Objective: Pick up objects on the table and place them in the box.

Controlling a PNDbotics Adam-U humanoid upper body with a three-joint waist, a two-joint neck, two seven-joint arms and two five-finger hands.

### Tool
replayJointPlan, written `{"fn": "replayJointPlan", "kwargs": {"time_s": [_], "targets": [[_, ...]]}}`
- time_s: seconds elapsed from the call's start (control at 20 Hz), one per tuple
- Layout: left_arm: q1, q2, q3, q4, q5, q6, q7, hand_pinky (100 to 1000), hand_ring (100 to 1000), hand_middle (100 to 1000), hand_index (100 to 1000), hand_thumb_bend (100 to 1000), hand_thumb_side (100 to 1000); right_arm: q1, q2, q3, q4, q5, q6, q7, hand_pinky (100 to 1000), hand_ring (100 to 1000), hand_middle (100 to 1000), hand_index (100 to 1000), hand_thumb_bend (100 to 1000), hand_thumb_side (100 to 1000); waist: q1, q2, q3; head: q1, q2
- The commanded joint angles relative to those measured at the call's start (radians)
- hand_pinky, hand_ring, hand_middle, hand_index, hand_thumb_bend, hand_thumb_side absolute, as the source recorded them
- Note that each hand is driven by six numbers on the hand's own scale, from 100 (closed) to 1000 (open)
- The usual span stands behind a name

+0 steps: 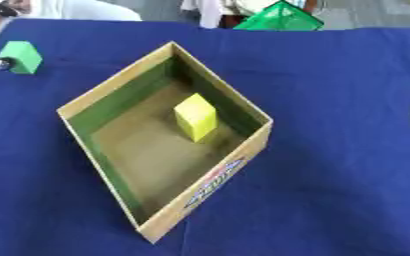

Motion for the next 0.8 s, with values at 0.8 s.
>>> {"fn": "replayJointPlan", "kwargs": {"time_s": [0.8], "targets": [[-0.041,0.020,0.044,0.067,-0.085,0.015,-0.014,814,888,868,911,303,100,-0.026,-0.039,-0.010,-0.001,-0.015,-0.003,0.003,808,827,679,816,150,1000,0.002,0.001,-0.016,0.033,-0.035]]}}
